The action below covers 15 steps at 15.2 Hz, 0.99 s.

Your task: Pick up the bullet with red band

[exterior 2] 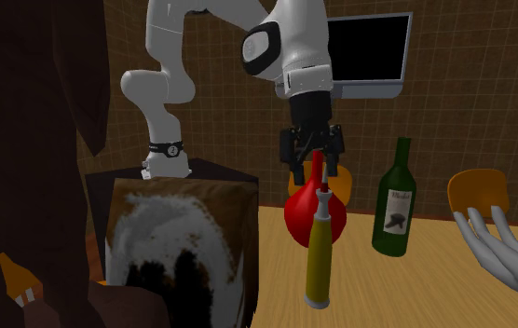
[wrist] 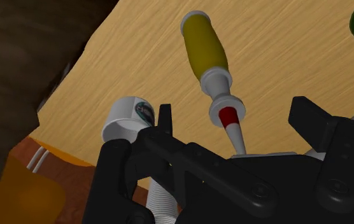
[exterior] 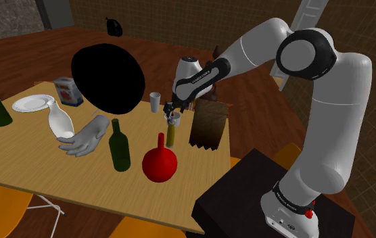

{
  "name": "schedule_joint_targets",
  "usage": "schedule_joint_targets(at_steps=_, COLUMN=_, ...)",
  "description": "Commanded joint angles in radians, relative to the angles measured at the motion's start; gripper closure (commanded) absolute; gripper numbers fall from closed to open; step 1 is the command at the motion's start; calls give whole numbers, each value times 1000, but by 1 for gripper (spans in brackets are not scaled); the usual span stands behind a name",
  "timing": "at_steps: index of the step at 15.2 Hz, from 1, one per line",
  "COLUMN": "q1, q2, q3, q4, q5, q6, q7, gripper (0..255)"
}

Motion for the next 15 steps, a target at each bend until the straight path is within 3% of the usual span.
schedule_joint_targets(at_steps=1, q1=4, q2=32, q3=-1, q4=19, q5=-2, q6=18, q7=7, gripper=0)
schedule_joint_targets(at_steps=9, q1=5, q2=98, q3=-4, q4=17, q5=-6, q6=86, q7=12, gripper=0)
schedule_joint_targets(at_steps=10, q1=5, q2=97, q3=-4, q4=15, q5=-6, q6=87, q7=11, gripper=255)
schedule_joint_targets(at_steps=15, q1=5, q2=96, q3=-4, q4=15, q5=-6, q6=87, q7=11, gripper=255)
